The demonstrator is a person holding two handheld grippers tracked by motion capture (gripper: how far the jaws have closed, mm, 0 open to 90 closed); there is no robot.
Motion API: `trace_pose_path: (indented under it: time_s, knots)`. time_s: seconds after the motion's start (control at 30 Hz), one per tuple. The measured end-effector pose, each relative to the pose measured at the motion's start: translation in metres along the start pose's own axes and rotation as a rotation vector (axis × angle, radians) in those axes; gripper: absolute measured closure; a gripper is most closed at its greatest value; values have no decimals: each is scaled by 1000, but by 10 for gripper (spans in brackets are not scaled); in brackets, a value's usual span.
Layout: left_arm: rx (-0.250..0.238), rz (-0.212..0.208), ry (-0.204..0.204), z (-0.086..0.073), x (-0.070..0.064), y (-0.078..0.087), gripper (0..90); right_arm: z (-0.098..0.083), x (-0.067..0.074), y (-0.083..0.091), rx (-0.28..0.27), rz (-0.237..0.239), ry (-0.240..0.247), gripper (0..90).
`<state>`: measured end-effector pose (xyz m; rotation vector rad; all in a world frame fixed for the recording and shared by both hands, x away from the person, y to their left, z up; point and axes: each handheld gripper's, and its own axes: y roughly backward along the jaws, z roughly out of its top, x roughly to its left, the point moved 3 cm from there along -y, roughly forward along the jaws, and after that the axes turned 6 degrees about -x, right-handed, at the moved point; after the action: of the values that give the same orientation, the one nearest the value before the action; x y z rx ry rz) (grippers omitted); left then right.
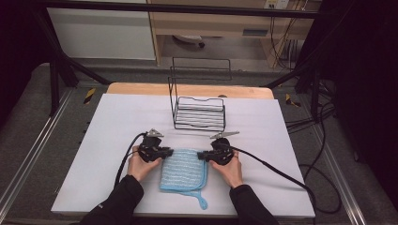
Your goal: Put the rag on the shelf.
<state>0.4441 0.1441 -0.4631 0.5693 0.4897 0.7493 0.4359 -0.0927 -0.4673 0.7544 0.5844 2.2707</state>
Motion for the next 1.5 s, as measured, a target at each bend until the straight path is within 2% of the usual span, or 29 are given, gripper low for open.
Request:
trace_pose_path:
  time_s: [0.2,0.37,0.57,0.63,0.8,1.07,1.5]
  knots:
    - [-21,-11,9,4,-1,8,805,4,3,6,-23,17,0,810]
    - [-73,-29,16,12,-2,22,808,9,6,13,-65,36,8,809]
    - [-114,-32,-7,18,-6,35,811,15,11,23,-110,63,7,810]
    - [-129,-21,-21,20,-9,38,812,17,11,27,-125,67,12,810]
    - [-149,-12,-42,24,-15,43,814,22,13,34,-151,69,32,810]
    - [-179,-20,-51,29,-21,51,815,27,17,44,-184,68,54,811]
    - [-254,-24,-72,39,-32,68,815,41,30,67,-253,52,128,812]
